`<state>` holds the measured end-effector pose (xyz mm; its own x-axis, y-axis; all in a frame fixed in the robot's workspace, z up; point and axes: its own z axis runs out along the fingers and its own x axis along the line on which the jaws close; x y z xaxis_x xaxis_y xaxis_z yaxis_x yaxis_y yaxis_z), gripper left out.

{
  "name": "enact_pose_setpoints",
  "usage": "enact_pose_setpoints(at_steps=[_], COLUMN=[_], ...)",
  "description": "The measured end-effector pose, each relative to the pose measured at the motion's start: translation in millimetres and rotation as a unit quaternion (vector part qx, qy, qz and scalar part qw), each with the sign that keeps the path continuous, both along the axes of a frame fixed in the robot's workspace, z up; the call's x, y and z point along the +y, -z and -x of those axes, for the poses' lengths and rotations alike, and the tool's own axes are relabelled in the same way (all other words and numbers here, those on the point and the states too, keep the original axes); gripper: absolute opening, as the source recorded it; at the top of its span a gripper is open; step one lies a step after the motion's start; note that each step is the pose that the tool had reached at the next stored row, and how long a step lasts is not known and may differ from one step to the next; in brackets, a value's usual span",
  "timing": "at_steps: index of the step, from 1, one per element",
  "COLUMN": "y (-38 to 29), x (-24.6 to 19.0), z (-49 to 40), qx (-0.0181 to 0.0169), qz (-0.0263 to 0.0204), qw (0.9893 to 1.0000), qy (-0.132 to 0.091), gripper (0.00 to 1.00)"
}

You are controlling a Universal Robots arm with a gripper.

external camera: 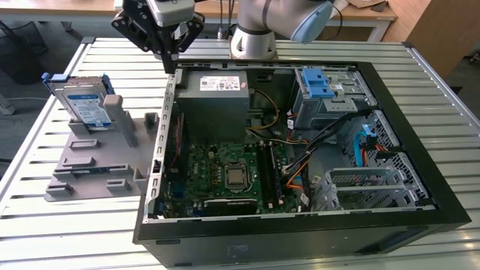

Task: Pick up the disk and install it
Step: 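Reach for the disk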

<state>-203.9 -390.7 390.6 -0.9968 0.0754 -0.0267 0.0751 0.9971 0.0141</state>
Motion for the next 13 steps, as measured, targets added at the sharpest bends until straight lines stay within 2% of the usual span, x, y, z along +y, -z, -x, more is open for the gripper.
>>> enact_pose_setpoints(at_steps=[13], y=[0.1], x=[1.0], z=[13.9], qx=[0.0], qz=[-0.0001], qw=[1.0], qy=[0.0], gripper=[0.11])
